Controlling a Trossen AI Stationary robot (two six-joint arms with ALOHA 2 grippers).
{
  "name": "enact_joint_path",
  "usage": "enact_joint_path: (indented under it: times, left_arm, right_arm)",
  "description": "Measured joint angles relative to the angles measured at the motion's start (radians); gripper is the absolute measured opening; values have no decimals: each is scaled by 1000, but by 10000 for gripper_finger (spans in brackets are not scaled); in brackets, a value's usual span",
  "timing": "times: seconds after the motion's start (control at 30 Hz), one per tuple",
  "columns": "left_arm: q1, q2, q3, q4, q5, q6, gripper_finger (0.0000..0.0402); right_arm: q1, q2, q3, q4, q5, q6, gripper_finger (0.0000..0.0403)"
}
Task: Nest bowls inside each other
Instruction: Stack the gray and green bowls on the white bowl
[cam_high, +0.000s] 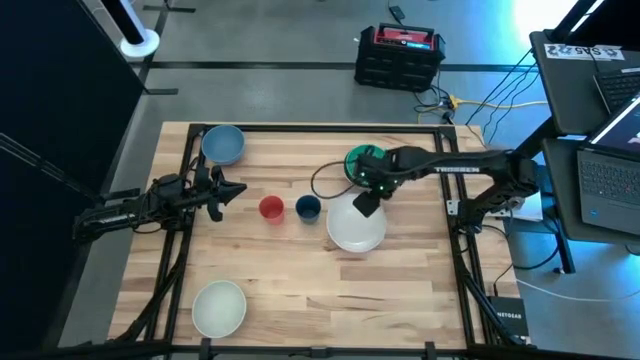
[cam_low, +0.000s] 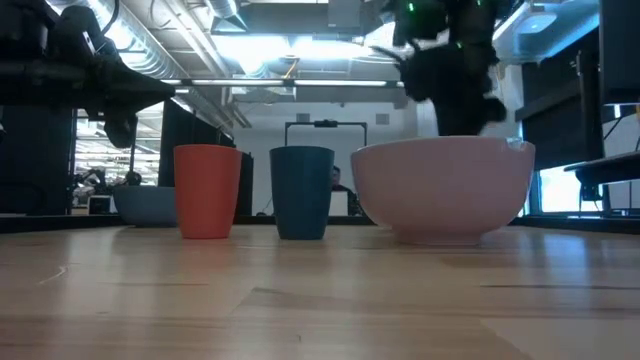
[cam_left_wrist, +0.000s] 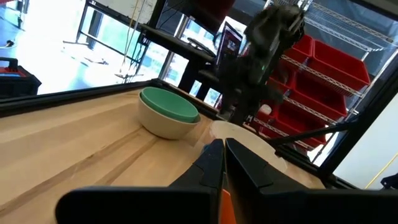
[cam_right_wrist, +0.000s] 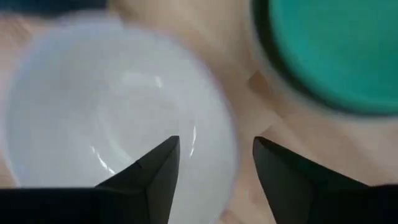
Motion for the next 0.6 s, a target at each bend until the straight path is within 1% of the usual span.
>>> enact_joint_path:
  times: [0.17,0.37,0.47,0.6]
  left_arm:
    - [0,0,0,-3,0,1,0]
    - [0,0,0,-4,0,-2,0]
    - [0,0,0,-5,0,-4,0]
    - [0,0,0,-5,0,-4,0]
  right_arm:
    - [-37,-2,116,-32,35,-62,188]
    - [-145,182,289,-113,46,-160,190]
    - [-159,262,348,-150,58,-175,190]
    - [-162,319,384,-155,39,-174,190]
